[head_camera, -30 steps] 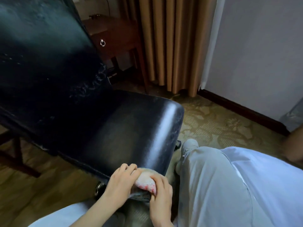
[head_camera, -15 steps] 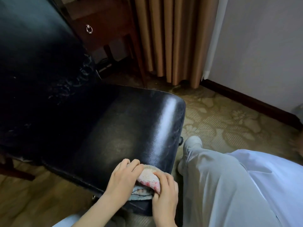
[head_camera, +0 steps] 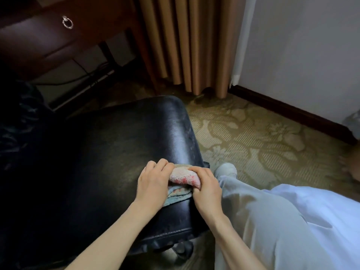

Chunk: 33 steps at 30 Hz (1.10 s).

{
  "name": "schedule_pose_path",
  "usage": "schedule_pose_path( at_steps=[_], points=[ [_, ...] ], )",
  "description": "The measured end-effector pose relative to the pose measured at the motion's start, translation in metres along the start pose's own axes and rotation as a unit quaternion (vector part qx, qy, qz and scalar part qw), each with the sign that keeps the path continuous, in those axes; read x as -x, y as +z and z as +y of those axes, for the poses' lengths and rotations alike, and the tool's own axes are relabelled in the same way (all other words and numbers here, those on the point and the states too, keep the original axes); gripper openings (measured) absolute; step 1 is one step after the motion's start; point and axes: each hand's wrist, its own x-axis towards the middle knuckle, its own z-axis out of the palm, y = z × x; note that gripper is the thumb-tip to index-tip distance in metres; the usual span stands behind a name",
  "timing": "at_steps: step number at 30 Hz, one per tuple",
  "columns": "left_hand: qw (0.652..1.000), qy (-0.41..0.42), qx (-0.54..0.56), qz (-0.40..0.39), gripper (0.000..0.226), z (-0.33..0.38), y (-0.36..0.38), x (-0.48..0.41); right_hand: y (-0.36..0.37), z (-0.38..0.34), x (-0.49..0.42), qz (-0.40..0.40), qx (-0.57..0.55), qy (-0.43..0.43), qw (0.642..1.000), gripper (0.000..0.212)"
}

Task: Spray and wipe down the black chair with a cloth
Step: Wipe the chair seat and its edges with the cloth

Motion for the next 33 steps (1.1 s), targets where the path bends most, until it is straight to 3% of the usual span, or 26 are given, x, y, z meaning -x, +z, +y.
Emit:
schedule_pose_path(
  at_steps=[10, 18, 22, 26, 33],
  points=[
    [1.0, -0.008, 0.022, -0.003, 0.039, 0.005, -0.001, -0.014, -0.011, 0.009, -0.028, -0.048, 0.034, -0.041, 0.997, 0.058],
    [0.996, -0.016, 0.05, -0.065, 0.044, 0.002, -0.002, -0.016, -0.021, 0.002, -0.029, -0.057, 0.042, -0.035, 0.997, 0.061],
    [0.997, -0.004, 0.055, -0.05, 0.036, 0.002, -0.005, -0.016, -0.021, -0.002, -0.029, -0.056, 0.05, -0.029, 0.997, 0.062],
    [0.996, -0.003, 0.052, -0.072, 0.05, 0.0, -0.004, -0.014, -0.019, -0.003, -0.025, -0.052, 0.048, -0.018, 0.997, 0.066],
    [0.996, 0.03, 0.036, -0.081, 0.052, -0.004, -0.008, -0.027, -0.021, -0.004, -0.03, -0.057, 0.052, -0.017, 0.997, 0.067]
  ],
)
